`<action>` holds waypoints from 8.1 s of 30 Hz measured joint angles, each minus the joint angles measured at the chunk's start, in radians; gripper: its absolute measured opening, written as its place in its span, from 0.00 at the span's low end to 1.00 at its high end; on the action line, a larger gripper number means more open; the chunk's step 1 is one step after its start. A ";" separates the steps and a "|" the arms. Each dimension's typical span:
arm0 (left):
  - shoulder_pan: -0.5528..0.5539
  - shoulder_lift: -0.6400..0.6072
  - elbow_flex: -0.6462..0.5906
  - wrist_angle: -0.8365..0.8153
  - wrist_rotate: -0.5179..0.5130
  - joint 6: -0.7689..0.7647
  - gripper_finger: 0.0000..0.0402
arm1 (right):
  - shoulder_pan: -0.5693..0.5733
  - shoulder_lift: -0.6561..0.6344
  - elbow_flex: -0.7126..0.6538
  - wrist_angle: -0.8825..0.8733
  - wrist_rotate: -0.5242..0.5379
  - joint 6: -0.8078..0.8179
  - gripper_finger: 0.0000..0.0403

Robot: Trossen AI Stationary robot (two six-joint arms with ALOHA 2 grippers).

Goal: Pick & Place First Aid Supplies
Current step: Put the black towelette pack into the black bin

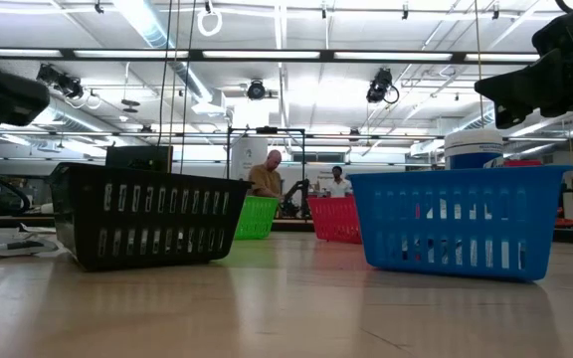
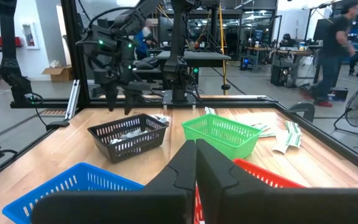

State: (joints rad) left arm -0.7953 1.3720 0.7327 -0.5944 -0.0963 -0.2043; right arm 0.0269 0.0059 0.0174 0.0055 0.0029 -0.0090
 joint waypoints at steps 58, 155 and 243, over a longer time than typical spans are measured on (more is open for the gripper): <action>0.113 0.071 -0.073 0.043 0.001 -0.030 0.97 | 0.000 0.000 0.000 0.000 0.000 0.000 0.03; 0.048 0.098 0.259 -0.141 0.038 0.028 0.59 | 0.000 0.000 0.000 0.000 0.000 0.000 0.03; 0.193 0.139 0.401 -0.346 -0.065 0.058 0.83 | 0.000 0.000 0.000 0.000 0.000 0.000 0.03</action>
State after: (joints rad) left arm -0.6024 1.5114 1.1335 -0.9404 -0.1612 -0.1467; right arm 0.0269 0.0059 0.0173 0.0055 0.0029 -0.0092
